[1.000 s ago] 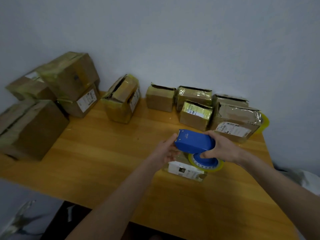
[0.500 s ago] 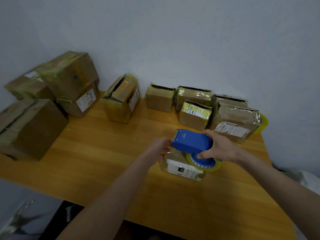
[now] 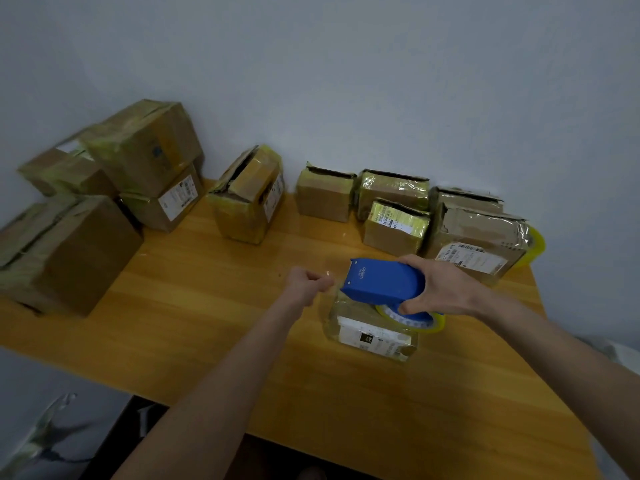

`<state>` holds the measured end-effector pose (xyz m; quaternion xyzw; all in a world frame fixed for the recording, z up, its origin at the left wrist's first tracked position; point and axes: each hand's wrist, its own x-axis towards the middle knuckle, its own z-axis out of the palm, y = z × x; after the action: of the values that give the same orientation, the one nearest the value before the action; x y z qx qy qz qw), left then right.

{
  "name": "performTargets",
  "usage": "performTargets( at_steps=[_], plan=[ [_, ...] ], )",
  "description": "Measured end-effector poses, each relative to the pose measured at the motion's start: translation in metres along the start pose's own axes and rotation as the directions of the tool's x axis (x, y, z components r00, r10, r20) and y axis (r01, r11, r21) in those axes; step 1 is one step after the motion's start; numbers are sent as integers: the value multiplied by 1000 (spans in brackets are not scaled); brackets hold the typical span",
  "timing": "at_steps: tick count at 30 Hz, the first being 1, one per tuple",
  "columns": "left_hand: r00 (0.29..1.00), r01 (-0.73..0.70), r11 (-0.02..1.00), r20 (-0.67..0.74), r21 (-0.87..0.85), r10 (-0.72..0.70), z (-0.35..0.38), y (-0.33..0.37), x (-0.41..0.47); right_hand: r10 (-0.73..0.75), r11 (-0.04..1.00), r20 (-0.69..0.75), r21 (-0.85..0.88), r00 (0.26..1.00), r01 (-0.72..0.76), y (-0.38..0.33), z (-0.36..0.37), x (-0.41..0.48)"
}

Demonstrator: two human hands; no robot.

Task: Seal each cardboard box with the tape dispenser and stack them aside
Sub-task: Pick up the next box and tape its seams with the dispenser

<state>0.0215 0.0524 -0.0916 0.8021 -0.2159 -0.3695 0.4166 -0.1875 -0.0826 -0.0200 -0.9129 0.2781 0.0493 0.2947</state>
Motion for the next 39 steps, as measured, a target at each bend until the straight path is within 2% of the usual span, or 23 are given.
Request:
performTargets(
  at_steps=[4, 8, 12, 14, 17, 19, 22, 23, 24, 25, 27, 28, 30, 34, 39],
  plan=[
    [999, 44, 999, -30, -3, -44, -23, -18, 7, 24, 999, 11, -36, 1000, -24, 11, -6, -7],
    [997, 67, 997, -33, -39, -68, -12, -32, 10, 17, 998, 18, -58, 1000, -15, 8, -1, -6],
    [996, 51, 999, -74, 1, -50, 2, -42, 17, 43, 997, 17, -65, 999, -42, 9, 0, -5],
    [998, 12, 998, -69, 61, -8, 13, -47, 20, 57, 996, 17, -71, 998, -56, 7, 1, -4],
    [999, -41, 960, 45, 276, 29, 26, -53, 18, 40, 990, 15, -133, 999, -37, 1, 5, 0],
    [995, -77, 881, 85, 467, 42, 27, -53, 19, 35, 983, 15, -183, 999, -31, -3, 7, 3],
    [996, -67, 745, -2, 664, 91, 12, -50, 13, 49, 979, 8, -200, 999, -47, -5, 8, 6],
    [981, -128, 732, -26, 669, 195, 9, -49, 8, 50, 978, 6, -203, 999, -48, -5, 8, 7],
    [941, -249, 727, -17, 640, 337, 8, -49, 1, 49, 977, 5, -208, 999, -47, -5, 8, 7],
    [884, -394, 700, 37, 595, 466, 10, -49, -6, 47, 976, 4, -212, 999, -45, -5, 9, 8],
    [777, -604, 590, 231, 536, 586, 22, -51, -20, 44, 976, 2, -215, 999, -42, -5, 10, 10],
    [743, -653, 535, 317, 535, 589, 28, -54, -25, 42, 976, 4, -216, 999, -40, -6, 9, 10],
    [727, -666, 453, 379, 592, 573, 36, -62, -27, 34, 976, 5, -214, 999, -33, -6, 9, 9],
    [771, -572, 263, 400, 777, 496, 38, -67, -20, 14, 968, 15, -250, 1000, -9, -6, 3, 4],
    [807, -517, 138, 426, 845, 409, 37, -64, -16, 29, 974, 41, -228, 999, -19, -1, -3, -6]
  ],
)
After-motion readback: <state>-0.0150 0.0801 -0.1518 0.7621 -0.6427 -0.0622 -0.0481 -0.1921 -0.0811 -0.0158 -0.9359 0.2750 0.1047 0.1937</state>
